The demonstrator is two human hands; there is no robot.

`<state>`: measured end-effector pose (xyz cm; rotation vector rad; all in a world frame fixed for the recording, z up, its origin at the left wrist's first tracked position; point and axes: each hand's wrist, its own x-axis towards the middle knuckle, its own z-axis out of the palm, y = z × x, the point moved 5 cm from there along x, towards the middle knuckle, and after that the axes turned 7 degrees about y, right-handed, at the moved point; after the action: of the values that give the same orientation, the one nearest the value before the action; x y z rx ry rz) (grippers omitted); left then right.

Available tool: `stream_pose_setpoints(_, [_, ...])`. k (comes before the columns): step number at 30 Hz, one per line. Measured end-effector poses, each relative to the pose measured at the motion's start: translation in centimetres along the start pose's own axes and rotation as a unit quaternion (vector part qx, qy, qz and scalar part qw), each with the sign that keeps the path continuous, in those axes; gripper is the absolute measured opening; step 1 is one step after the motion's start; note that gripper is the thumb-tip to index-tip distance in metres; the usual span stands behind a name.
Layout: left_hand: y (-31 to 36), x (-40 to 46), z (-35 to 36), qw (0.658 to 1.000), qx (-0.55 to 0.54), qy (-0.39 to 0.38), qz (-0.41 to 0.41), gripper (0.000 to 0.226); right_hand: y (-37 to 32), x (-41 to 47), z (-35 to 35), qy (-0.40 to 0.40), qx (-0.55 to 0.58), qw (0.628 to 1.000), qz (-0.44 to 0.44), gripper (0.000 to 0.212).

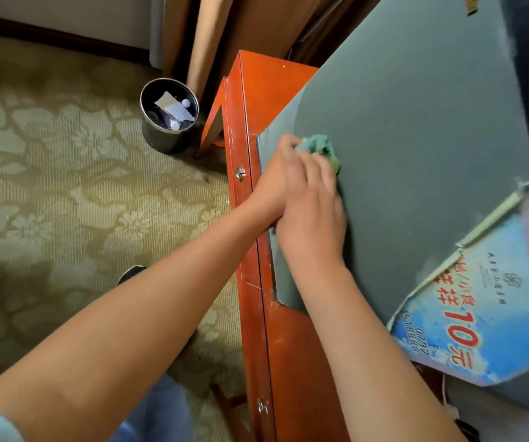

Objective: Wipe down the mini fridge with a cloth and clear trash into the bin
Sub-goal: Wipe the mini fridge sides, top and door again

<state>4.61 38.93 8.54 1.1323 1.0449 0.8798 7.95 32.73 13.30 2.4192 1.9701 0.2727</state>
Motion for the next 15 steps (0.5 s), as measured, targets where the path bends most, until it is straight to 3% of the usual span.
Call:
stream_pose_setpoints(4, [-10.2, -4.7, 0.4, 0.986, -0.040, -0.049, -0.152, 0.017, -0.9, -5.3, 7.4, -0.168, -0.015, 0.986, 0.004, 0.075])
stream_pose_setpoints(7, [-12.8, -9.2, 1.4, 0.970, -0.004, -0.105, -0.217, 0.017, -0.6, -9.8, 7.1, -0.229, -0.037, 0.972, 0.021, 0.080])
stream_pose_setpoints(10, [-9.3, -7.9, 1.3, 0.983, -0.001, -0.087, -0.159, 0.020, -0.4, -8.4, 4.1, -0.190, -0.029, 0.981, 0.007, 0.084])
stream_pose_setpoints(15, [-1.0, 2.7, -1.1, 0.998, 0.005, -0.052, -0.028, 0.018, -1.7, 2.2, 0.2, -0.003, 0.002, 1.000, 0.031, 0.070])
